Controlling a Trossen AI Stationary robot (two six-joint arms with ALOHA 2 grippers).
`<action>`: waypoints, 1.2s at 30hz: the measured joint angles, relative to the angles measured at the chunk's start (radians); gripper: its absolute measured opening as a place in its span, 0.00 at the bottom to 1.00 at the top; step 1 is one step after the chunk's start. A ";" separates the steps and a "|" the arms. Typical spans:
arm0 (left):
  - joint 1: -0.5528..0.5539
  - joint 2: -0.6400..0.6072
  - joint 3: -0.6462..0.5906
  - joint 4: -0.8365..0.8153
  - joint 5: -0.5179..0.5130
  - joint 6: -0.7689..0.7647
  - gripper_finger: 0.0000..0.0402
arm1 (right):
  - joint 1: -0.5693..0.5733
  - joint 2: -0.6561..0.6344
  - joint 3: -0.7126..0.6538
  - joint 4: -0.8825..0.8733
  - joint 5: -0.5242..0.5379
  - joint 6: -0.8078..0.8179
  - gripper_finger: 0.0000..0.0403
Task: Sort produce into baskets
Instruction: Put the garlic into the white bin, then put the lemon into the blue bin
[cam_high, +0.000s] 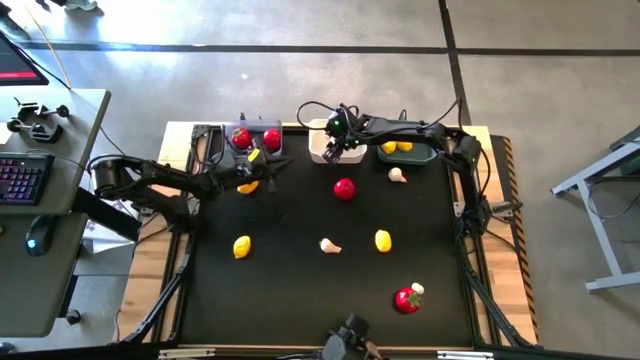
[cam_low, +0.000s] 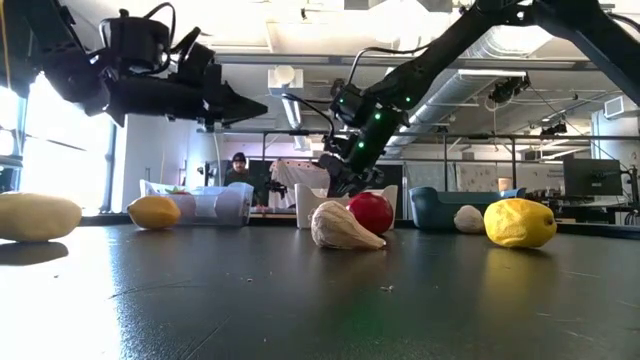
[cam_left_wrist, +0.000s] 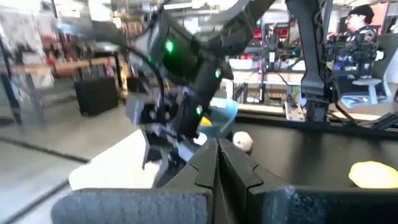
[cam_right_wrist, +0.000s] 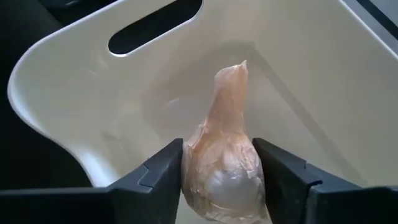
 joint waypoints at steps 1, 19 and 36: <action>0.000 0.000 0.000 -0.014 0.000 -0.016 0.00 | 0.001 0.000 0.000 0.000 0.000 0.000 0.46; 0.040 0.000 0.003 -0.101 -0.021 -0.050 0.00 | 0.034 -0.097 0.000 -0.104 0.009 -0.073 0.46; 0.104 -0.140 0.069 -0.470 0.155 0.008 0.00 | 0.146 -0.334 -0.512 0.692 0.067 0.059 0.01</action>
